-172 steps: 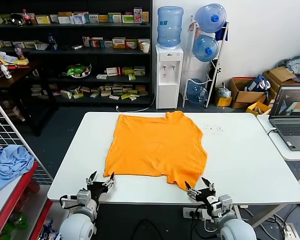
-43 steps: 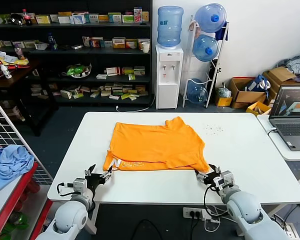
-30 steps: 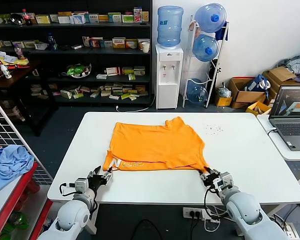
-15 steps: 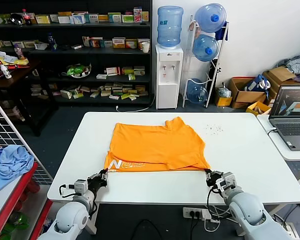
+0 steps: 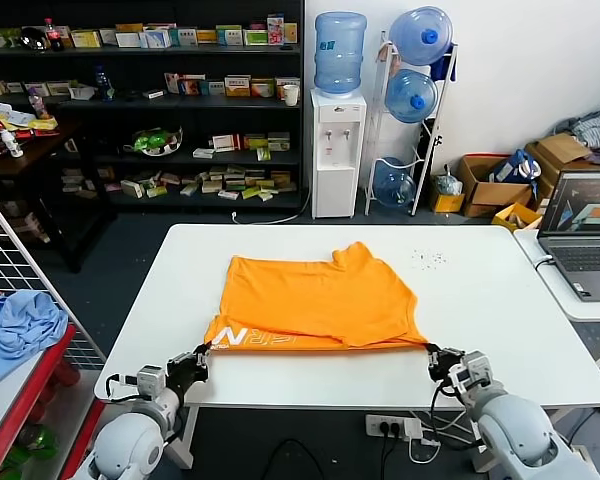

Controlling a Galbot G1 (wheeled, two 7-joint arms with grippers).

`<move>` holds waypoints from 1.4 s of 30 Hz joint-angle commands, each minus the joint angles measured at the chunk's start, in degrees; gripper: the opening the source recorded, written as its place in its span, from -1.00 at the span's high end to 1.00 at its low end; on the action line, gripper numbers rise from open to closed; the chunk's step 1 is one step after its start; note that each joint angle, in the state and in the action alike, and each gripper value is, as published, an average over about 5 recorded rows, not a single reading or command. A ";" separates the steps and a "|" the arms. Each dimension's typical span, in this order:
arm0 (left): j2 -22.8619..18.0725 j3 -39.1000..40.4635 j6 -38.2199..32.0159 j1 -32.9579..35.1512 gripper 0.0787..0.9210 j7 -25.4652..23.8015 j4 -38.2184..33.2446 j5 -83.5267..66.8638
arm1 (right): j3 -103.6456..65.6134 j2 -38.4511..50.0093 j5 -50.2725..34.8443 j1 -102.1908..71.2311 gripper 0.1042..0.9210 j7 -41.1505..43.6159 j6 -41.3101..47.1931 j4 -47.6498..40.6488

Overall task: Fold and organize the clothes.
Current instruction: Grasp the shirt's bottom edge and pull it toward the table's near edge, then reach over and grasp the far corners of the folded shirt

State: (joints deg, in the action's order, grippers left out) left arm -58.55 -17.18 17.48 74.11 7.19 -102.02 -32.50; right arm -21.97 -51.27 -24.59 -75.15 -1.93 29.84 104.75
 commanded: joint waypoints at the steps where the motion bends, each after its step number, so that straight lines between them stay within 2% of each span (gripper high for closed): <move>1: 2.37 -0.02 0.33 11.89 0.97 0.44 -9.44 1.95 | -5.42 1.51 -2.37 -12.23 0.95 -2.61 2.39 10.10; 6: 1.54 0.35 0.21 15.08 0.97 0.53 -10.32 4.12 | -5.93 0.79 -1.81 -16.35 0.95 -3.54 3.97 13.06; 12: 0.91 -0.05 0.11 14.32 0.94 0.63 -10.38 6.23 | -5.74 -0.02 -1.21 -15.86 0.90 -4.03 4.11 12.77; 16: 1.27 -0.29 1.07 13.21 0.73 0.71 -10.99 5.48 | -5.88 0.28 -1.47 -15.21 0.65 -4.02 4.37 12.48; 25: 3.15 -1.38 1.82 9.79 0.11 2.23 -12.41 3.51 | -6.78 2.67 -5.26 -11.11 0.02 -4.83 6.21 14.10; 30: 4.47 -0.55 1.29 2.70 -0.24 2.51 -9.01 1.78 | -5.59 2.82 -7.51 -4.01 -0.30 -5.29 -2.45 9.43; 34: 2.62 2.10 0.68 -5.95 -0.51 2.28 -2.27 1.22 | -2.47 1.19 -8.22 5.52 -0.58 -3.79 -9.01 1.19; 38: 0.51 5.62 0.60 -15.46 -0.72 2.29 6.51 0.78 | 2.18 -1.04 -10.28 17.32 -0.73 -1.85 -8.02 -8.56; 42: -1.66 8.45 0.68 -23.83 -0.76 2.29 14.03 0.34 | 6.50 -3.31 -11.19 27.01 -0.76 0.62 -5.24 -17.26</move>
State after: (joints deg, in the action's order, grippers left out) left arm -56.66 -14.75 18.29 71.74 9.39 -105.20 -31.05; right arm -22.74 -51.46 -32.82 -69.15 -4.56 26.69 104.51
